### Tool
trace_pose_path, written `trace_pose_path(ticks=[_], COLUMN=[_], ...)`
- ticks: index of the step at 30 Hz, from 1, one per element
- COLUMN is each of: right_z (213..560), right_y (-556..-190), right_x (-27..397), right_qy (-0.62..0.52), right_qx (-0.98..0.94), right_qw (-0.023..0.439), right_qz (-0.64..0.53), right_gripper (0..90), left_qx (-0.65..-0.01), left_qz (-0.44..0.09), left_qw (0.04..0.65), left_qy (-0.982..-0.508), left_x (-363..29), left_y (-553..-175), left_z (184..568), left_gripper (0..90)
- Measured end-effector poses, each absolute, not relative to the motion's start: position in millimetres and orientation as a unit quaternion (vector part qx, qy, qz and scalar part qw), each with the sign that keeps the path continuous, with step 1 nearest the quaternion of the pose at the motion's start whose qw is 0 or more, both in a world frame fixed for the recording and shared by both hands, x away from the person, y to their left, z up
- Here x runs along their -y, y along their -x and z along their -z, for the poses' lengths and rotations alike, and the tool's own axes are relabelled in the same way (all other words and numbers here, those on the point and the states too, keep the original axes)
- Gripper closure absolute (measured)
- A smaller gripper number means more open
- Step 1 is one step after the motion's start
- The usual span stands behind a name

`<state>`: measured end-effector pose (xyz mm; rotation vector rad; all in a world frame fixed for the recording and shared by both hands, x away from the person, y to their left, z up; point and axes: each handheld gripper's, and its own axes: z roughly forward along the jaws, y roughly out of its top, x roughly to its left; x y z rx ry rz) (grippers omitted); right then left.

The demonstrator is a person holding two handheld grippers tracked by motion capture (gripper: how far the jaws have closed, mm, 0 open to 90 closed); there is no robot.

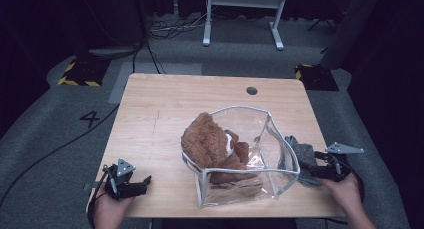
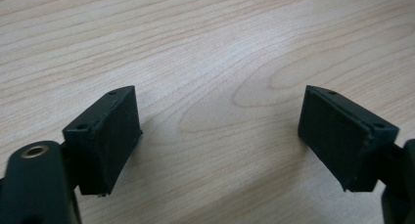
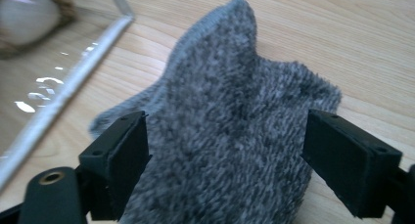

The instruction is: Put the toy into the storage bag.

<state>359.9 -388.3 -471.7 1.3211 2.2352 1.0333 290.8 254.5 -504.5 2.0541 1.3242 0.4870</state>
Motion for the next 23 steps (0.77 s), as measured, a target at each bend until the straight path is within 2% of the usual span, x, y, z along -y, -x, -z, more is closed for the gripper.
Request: trace_pose_path(ticks=[6, 10, 14, 23], right_z=[489.7, 499.9, 503.8, 504.0], right_y=[-361.6, -363.0, -370.2, -373.1], right_x=[383.5, 380.1, 387.0, 388.9], right_qy=[-0.471, -0.49, -0.499, -0.473], right_qx=[-0.778, -0.77, -0.768, -0.787], right_qw=[0.208, 0.216, 0.178, 0.171], right_qz=[-0.359, -0.348, -0.359, -0.358], right_gripper=[13.5, 4.9, 0.9, 0.4], left_qx=[-0.507, -0.508, -0.508, -0.507], left_qz=[-0.187, -0.186, -0.187, -0.186], left_qw=[0.316, 0.318, 0.317, 0.318], left_qy=[-0.779, -0.778, -0.779, -0.779], left_x=[-252.6, -252.4, -252.5, -252.8], left_y=[-293.3, -293.3, -293.3, -293.2], left_z=[504.5, 504.6, 504.6, 504.6], left_gripper=[14.3, 14.3, 14.3, 13.9])
